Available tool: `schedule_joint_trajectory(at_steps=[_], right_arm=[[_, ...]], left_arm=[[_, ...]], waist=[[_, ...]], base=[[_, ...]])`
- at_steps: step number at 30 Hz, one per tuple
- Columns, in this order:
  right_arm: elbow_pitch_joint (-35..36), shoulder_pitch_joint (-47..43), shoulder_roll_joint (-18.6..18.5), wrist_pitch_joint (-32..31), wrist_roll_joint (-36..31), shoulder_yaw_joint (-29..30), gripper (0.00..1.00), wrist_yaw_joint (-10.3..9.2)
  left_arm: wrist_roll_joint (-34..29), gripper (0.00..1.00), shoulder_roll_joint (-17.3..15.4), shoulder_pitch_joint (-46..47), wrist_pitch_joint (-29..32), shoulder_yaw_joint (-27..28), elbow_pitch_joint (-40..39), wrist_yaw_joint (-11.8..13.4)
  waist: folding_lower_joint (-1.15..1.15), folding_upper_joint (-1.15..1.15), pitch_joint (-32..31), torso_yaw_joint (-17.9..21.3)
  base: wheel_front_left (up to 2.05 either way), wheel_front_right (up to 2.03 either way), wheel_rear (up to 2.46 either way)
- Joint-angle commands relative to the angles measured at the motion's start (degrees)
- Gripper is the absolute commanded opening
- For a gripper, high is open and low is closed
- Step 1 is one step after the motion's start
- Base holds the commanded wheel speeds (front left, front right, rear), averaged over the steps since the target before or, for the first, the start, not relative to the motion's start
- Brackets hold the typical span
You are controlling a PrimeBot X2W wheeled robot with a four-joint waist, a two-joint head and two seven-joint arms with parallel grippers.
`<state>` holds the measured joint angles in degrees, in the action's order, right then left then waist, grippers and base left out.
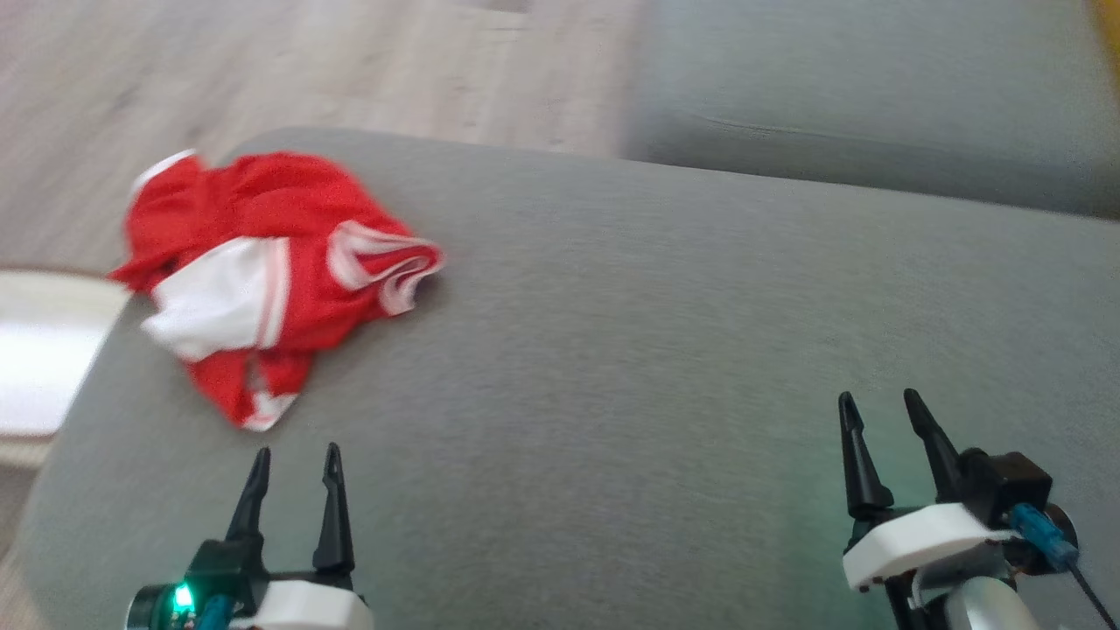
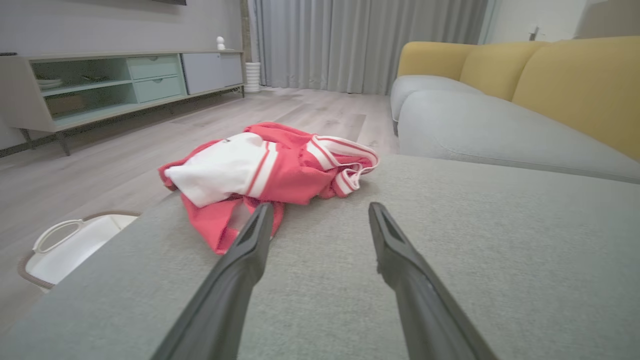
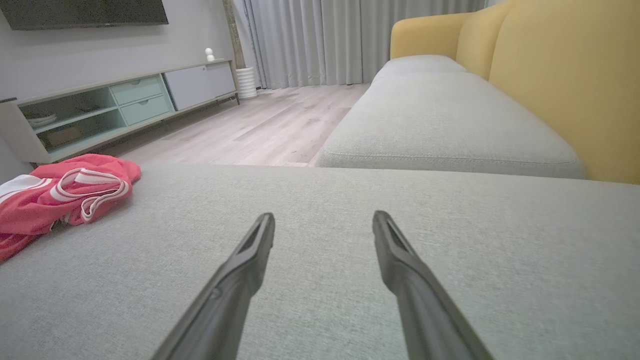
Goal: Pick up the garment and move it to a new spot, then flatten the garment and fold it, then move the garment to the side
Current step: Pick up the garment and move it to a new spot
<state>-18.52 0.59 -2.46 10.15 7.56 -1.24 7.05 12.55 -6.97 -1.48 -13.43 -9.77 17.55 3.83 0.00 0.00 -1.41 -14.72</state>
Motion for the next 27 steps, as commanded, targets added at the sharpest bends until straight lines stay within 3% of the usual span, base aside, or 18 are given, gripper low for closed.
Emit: schedule_joint_trajectory(at_steps=[1, 12, 21, 27], right_arm=[[1.96, 1.59, -0.42, 0.71, 0.0, -1.21, 1.0, 0.44], [1.32, 2.55, -0.42, 1.21, 0.84, -3.62, 1.0, 0.44], [0.29, 4.23, -0.42, 1.36, 0.9, -5.41, 1.0, 0.44], [1.04, 3.82, -0.42, 1.35, 0.21, -4.04, 1.0, 0.44]], left_arm=[[0.0, 1.0, -0.94, 1.97, -0.39, 1.76, -2.05, 0.36], [0.29, 1.0, -2.2, 1.46, -0.01, 2.03, -2.85, 1.03], [1.21, 1.0, -2.7, 0.73, -0.05, 2.51, -4.25, 1.45], [3.0, 1.0, -4.14, 4.19, 6.62, 2.11, -10.41, -0.43]], waist=[[0.0, 0.0, 0.05, -4.95], [0.0, 0.0, 0.28, -14.64], [0.0, 0.0, 1.36, -15.18], [0.0, 0.0, 2.8, -13.52]], base=[[0.0, 0.0, 0.0], [0.0, 0.0, 0.0], [0.0, 0.0, 0.0], [0.0, 0.0, 0.0]])
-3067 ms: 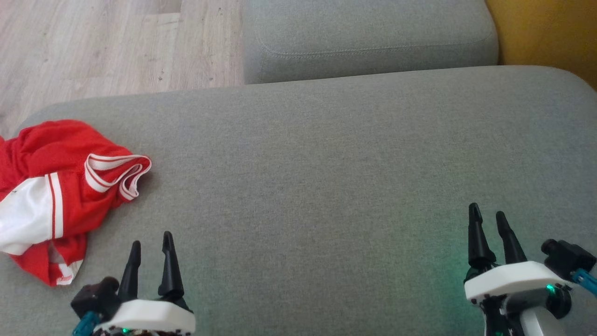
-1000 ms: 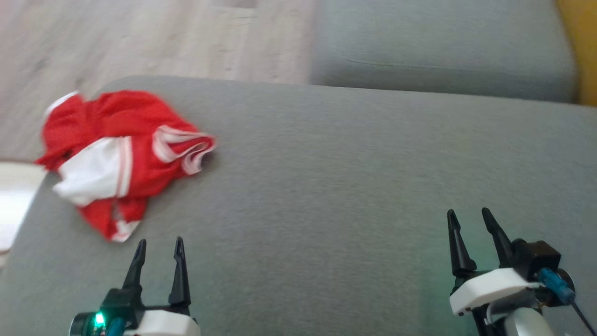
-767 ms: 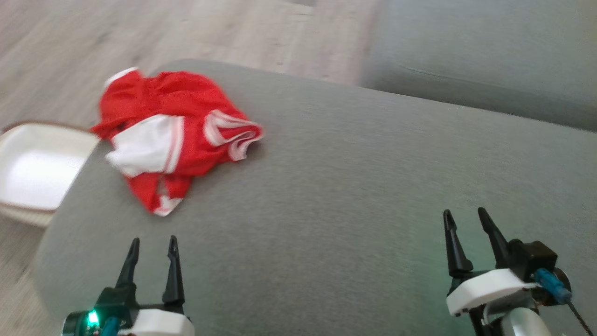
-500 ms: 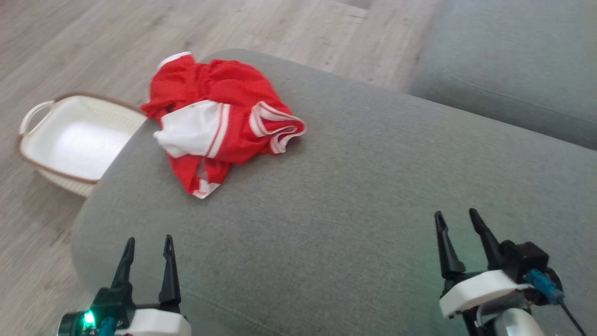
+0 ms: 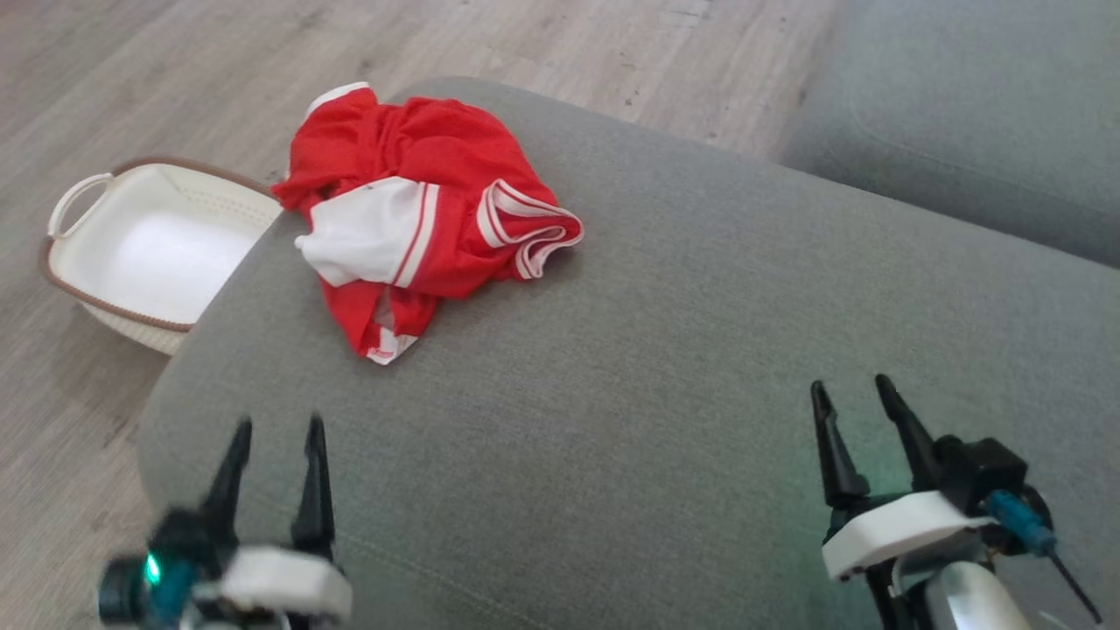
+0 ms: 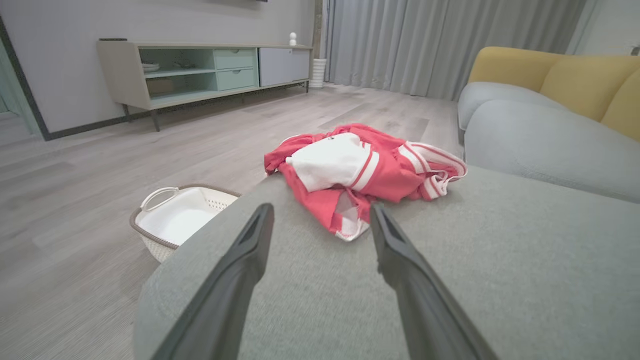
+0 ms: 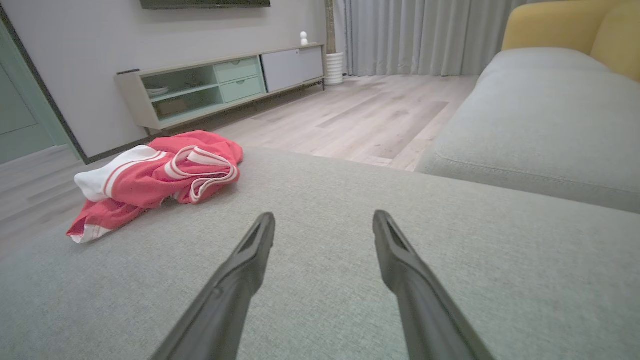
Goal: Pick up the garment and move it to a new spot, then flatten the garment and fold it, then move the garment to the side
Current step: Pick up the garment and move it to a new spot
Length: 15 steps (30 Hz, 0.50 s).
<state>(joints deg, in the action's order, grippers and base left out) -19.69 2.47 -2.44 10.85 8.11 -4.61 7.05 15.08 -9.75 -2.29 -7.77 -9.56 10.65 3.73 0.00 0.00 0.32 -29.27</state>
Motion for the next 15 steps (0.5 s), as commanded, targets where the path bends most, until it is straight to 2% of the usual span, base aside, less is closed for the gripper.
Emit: schedule_joint_trajectory(at_steps=[1, 4, 7, 15], right_arm=[[2.6, 1.98, -0.43, 0.5, -0.61, -0.36, 1.0, 0.44], [3.94, 2.21, -0.43, -0.14, -1.57, 0.6, 1.0, 0.44], [5.65, 2.94, -0.43, -0.94, -2.7, 1.17, 1.0, 0.44], [10.72, 6.0, -0.43, -3.16, -5.76, 2.05, 1.0, 0.44]], left_arm=[[0.97, 1.0, -2.03, 6.22, 2.81, 2.2, -5.25, -0.68], [3.78, 1.0, -4.2, 11.46, 9.56, 4.03, -10.15, -1.81], [7.67, 1.0, -7.02, 17.94, 16.9, 6.74, -11.68, -2.98], [18.29, 1.0, -14.03, 32.65, 32.76, 14.42, -3.61, -3.68]], waist=[[0.0, 0.0, 1.69, 1.56], [0.0, 0.0, 4.06, 3.36], [0.0, 0.0, 7.29, 5.9], [0.0, 0.0, 17.36, 15.08]], base=[[0.0, 0.0, 0.0], [0.0, 0.0, 0.0], [0.0, 0.0, 0.0], [0.0, 0.0, 0.0]])
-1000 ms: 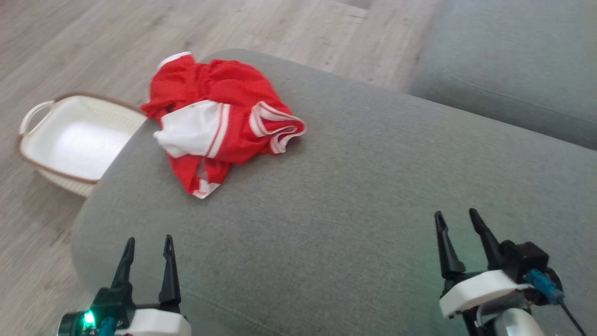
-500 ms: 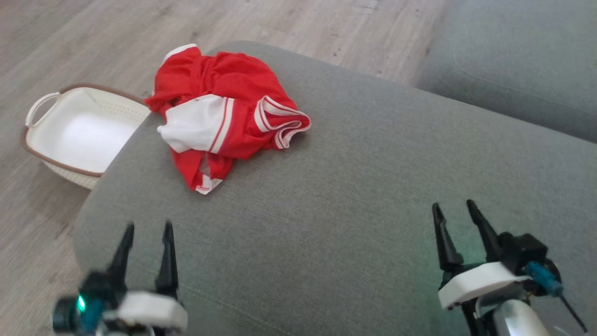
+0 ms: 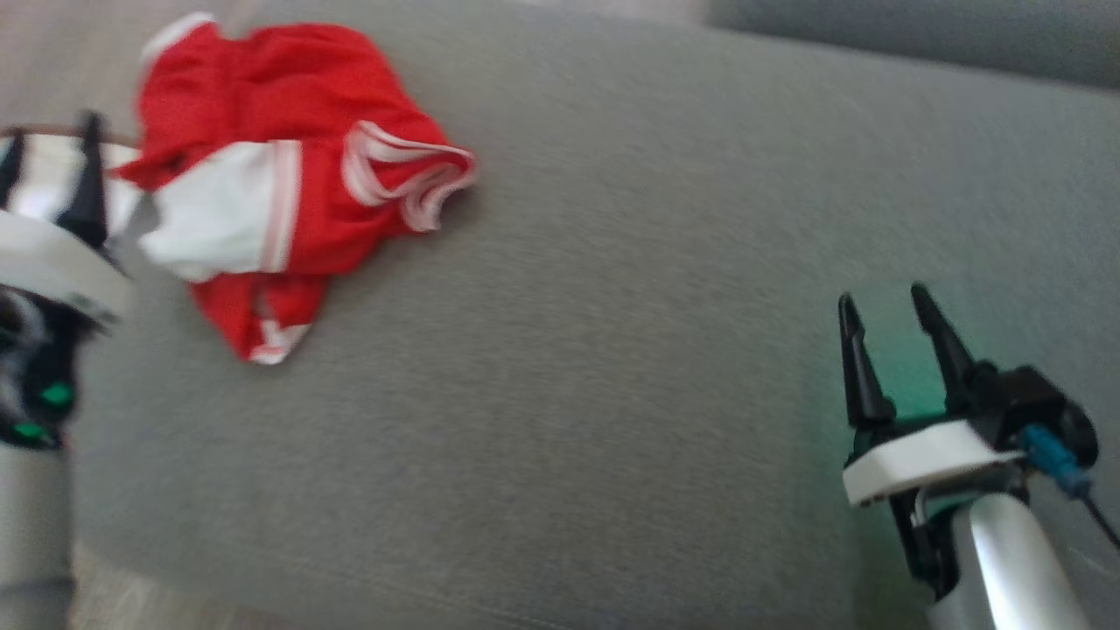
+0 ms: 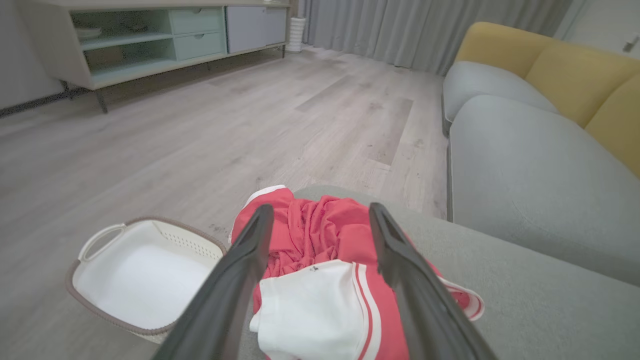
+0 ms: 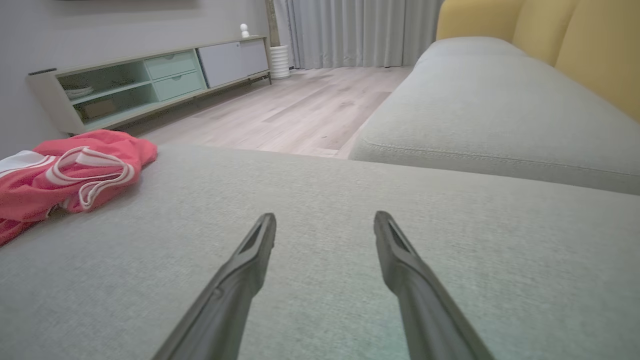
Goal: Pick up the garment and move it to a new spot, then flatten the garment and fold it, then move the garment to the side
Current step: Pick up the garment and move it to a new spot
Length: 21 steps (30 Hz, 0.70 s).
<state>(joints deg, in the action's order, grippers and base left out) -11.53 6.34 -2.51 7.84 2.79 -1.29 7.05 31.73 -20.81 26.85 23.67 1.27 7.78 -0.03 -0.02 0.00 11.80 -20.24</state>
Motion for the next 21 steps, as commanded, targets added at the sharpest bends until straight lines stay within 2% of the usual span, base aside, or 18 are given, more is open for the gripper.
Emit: schedule_joint_trajectory(at_steps=[1, 7, 12, 16, 21], right_arm=[[2.55, 2.14, -0.37, -0.15, -0.43, -1.27, 1.0, 0.44], [6.16, 3.62, -0.37, -0.96, -1.23, -0.28, 1.0, 0.44], [8.42, 4.11, -0.37, -1.06, -0.97, 0.83, 1.0, 0.44], [9.26, 4.52, -0.37, -0.67, -0.16, 0.91, 1.0, 0.44], [9.37, 4.99, -0.37, -0.16, 0.57, 0.4, 1.0, 0.44]], left_arm=[[1.63, 1.0, -2.97, 3.5, 1.32, 3.59, -0.75, 0.08], [6.69, 1.0, -7.84, 7.99, 9.28, 7.73, 5.07, 0.34], [9.07, 1.0, -10.89, 9.13, 15.42, 10.0, 8.86, 2.41], [9.56, 1.0, -12.98, 9.35, 20.02, 10.57, 12.58, 4.56], [7.69, 1.0, -14.12, 7.84, 27.15, 8.58, 14.73, 9.69]], waist=[[0.02, 0.0, 5.88, 6.05], [0.02, 0.0, 12.36, 13.49], [0.02, 0.0, 16.9, 17.91], [0.02, 0.0, 19.14, 19.93], [0.02, 0.0, 20.22, 21.02]], base=[[0.0, 0.0, 0.0], [0.0, 0.0, 0.0], [0.0, 0.0, 0.0], [0.0, 0.0, 0.0], [0.0, 0.0, 0.0]])
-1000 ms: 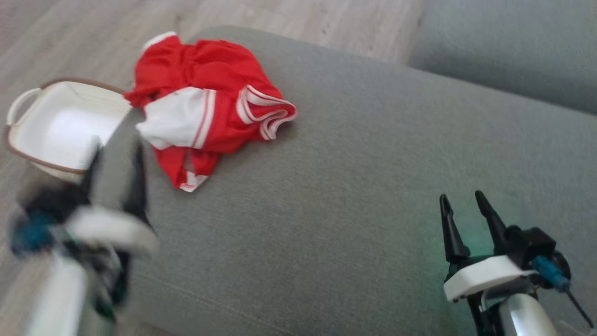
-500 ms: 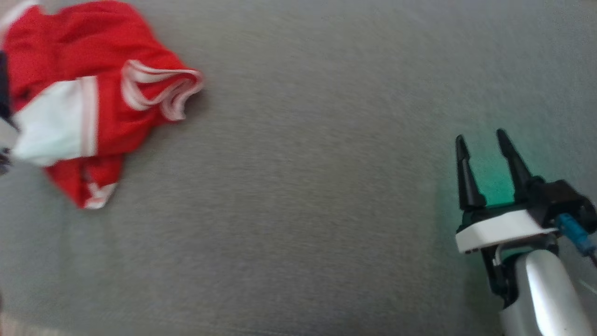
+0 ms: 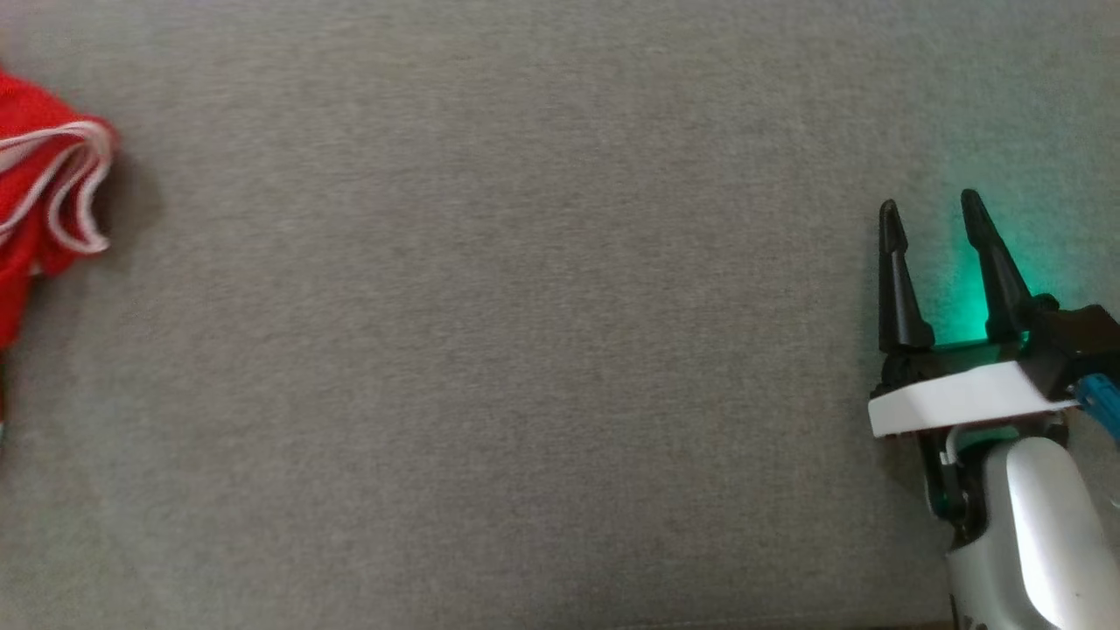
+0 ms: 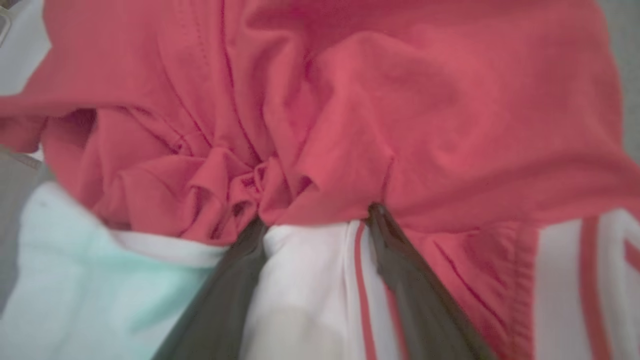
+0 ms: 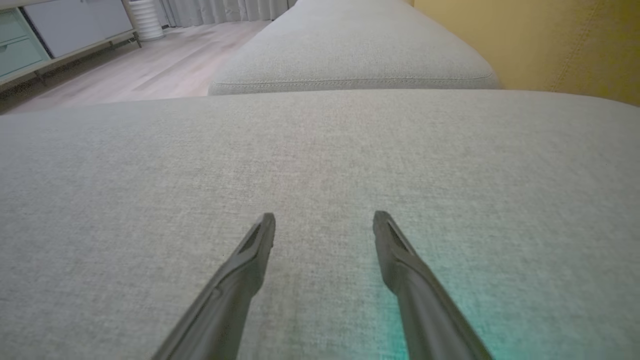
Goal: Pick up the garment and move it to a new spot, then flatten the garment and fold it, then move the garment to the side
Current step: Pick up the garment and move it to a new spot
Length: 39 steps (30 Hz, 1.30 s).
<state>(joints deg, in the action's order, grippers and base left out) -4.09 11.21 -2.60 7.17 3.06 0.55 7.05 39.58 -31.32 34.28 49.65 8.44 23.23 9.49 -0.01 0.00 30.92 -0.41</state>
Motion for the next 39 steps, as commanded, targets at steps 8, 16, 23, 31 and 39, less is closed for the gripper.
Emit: schedule_joint_trajectory(at_steps=[8, 16, 23, 31, 39], right_arm=[[-0.04, 0.44, -0.28, 1.52, 1.34, -1.48, 1.0, 0.44], [-3.59, -0.78, -0.28, 2.76, 3.13, -1.97, 1.0, 0.44], [-7.17, -3.04, -0.28, 4.04, 5.97, -3.54, 1.0, 0.44], [-8.59, -4.49, -0.28, 4.71, 7.3, -3.66, 1.0, 0.44], [-8.11, -4.58, -0.28, 4.35, 7.8, -4.37, 1.0, 0.44]], left_arm=[[-0.02, 0.0, -4.87, -2.74, 4.59, 0.73, -4.66, 0.22], [-5.35, 0.0, -7.21, 3.34, -14.0, 0.08, -9.91, -5.98], [-6.55, 0.0, -7.43, 11.94, -19.55, -4.32, -12.83, -12.02], [-3.37, 0.0, 0.32, 18.92, -17.45, -12.12, -19.85, -14.16], [1.82, 0.0, 9.48, 15.44, -13.46, -19.95, -24.72, -14.48]], waist=[[0.01, 0.0, -2.5, 0.7], [0.01, 0.0, -12.03, -2.09], [0.01, 0.0, -20.94, -2.33], [0.01, 0.0, -25.5, 0.39], [0.01, 0.0, -25.19, 7.47]], base=[[0.0, 0.0, 0.0], [0.0, 0.0, 0.0], [0.0, 0.0, 0.0], [0.0, 0.0, 0.0], [0.0, 0.0, 0.0]])
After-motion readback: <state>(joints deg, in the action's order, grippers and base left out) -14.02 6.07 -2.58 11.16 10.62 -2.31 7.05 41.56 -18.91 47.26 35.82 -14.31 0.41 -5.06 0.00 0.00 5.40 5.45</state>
